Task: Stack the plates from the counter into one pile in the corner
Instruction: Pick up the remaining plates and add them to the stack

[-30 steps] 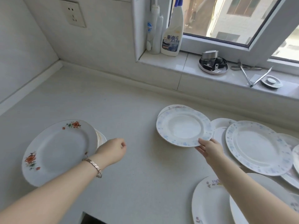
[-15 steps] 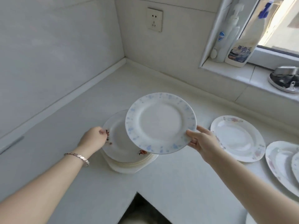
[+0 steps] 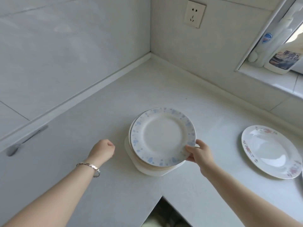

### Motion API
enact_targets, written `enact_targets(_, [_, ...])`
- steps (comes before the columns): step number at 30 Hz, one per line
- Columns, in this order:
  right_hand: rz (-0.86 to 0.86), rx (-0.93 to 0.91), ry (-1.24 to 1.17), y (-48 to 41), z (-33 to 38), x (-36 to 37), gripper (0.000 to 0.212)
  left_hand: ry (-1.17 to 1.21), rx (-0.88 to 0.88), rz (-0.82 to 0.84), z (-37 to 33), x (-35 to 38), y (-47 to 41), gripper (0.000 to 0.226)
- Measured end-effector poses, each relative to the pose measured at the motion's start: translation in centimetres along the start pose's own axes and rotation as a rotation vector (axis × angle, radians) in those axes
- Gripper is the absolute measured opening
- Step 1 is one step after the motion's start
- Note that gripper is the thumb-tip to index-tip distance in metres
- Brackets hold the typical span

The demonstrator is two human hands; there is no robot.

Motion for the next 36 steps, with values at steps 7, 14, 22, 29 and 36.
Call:
enact_targets(7, [-0.095, -0.182, 0.586, 0.1, -1.3, 0.3, 0.030, -0.026, -0.011, 0.030, 0.9, 0.8, -0.9, 0.017])
enact_targets(14, [-0.178, -0.205, 0.768, -0.3, -1.8, 0.6, 0.070, -0.051, -0.011, 0.038, 0.6, 1.3, -0.6, 0.018])
enact_targets(22, [-0.158, -0.211, 0.344, -1.4, -2.4, 3.5, 0.064, -0.093, 0.010, 0.043, 0.2, 1.6, 0.4, 0.021])
enact_targets(29, [0.008, -0.092, 0.436, -1.2, -1.9, 1.1, 0.045, -0.182, 0.103, -0.017, -3.1, 1.3, 2.8, 0.016])
enact_targets(36, [0.009, 0.093, 0.505, 0.2, -2.5, -10.0, 0.025, -0.316, 0.381, -0.018, -13.5, 6.9, 6.7, 0.021])
Point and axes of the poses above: each hand's wrist, its own y-axis away from the middle knuckle, its own x-axis out of the palm, z = x × y, the point moved 2 cm from there along -y, towards the middle knuckle, and after that the axes turned 5 degrees about z, right-handed, at the moved point
